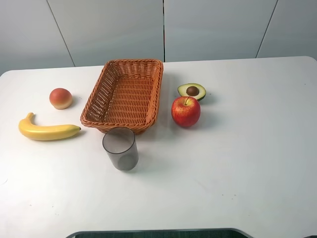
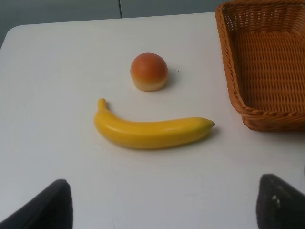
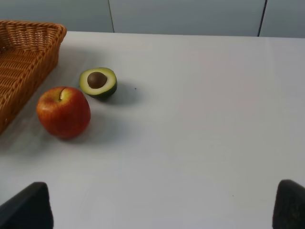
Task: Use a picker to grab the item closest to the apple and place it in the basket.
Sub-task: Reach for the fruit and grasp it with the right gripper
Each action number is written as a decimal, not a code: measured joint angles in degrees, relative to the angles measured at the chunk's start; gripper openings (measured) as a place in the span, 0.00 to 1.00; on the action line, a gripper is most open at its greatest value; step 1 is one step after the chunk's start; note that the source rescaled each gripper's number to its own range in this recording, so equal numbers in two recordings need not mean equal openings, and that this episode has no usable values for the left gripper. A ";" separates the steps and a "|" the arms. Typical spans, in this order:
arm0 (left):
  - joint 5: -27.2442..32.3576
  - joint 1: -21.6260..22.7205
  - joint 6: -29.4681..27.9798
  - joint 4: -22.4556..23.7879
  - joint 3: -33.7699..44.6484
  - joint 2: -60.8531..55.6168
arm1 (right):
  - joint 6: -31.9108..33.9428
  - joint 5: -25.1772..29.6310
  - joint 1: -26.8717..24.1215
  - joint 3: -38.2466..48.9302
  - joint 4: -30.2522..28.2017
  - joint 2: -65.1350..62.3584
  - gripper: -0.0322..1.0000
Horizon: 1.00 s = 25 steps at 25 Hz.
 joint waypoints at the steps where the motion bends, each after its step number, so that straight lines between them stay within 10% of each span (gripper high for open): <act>1: 0.00 0.00 0.00 0.00 0.00 0.00 | 0.00 0.00 0.00 0.00 0.00 0.00 1.00; 25: 0.00 0.00 0.00 0.00 0.00 0.00 | 0.00 0.00 0.00 0.00 0.00 0.00 1.00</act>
